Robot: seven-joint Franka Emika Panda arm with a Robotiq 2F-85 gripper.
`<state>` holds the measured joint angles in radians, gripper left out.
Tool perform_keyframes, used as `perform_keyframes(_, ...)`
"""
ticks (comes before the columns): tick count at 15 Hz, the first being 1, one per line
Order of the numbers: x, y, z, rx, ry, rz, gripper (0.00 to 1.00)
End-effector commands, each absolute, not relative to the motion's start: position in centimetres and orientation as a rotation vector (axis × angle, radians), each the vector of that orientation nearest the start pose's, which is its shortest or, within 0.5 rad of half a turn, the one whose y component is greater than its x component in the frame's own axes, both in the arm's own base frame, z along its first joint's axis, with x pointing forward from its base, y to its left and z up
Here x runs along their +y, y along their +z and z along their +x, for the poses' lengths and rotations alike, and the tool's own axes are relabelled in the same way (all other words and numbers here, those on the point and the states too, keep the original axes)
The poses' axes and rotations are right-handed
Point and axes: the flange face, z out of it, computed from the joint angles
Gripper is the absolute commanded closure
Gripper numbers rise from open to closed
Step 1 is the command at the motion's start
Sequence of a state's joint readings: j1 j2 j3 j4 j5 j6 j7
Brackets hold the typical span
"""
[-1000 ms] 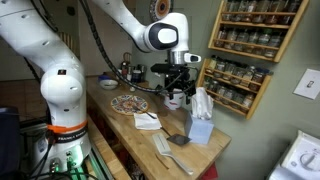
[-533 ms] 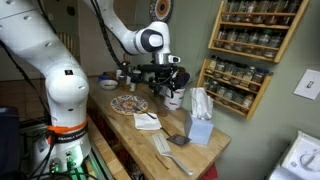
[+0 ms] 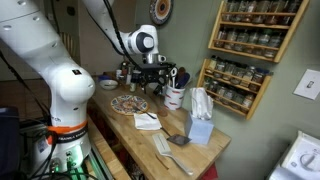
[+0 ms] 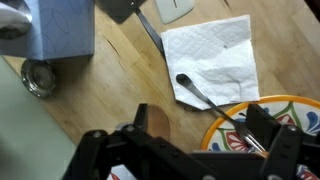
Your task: Put the silver fork on the left side of the counter.
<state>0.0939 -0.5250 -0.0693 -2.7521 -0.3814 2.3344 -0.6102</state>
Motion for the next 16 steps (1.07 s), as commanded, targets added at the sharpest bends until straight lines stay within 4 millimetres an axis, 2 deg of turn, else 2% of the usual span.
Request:
perform_keyframes(1, 0.9, 37.2, 37.4, -1.751, -0.061, -2.89, 0.0)
perform_keyframes(5, -0.4, 36.0, 38.6, -2.029, -0.135, -2.671, 0.0)
perform_keyframes(6, 0.1, 37.0, 38.1, -1.938, -0.103, -2.779, 0.0)
perform_keyframes(8, -0.6, 36.4, 38.5, -1.999, -0.117, -2.719, 0.0)
perform_keyframes(12, -0.5, 36.1, 38.6, -2.021, -0.108, -2.698, 0.0)
perform_keyframes(13, 0.2, 35.3, 38.6, -2.134, -0.089, -2.553, 0.0)
perform_keyframes(16, 0.9, 33.8, 38.7, -2.3, -0.061, -2.353, 0.0)
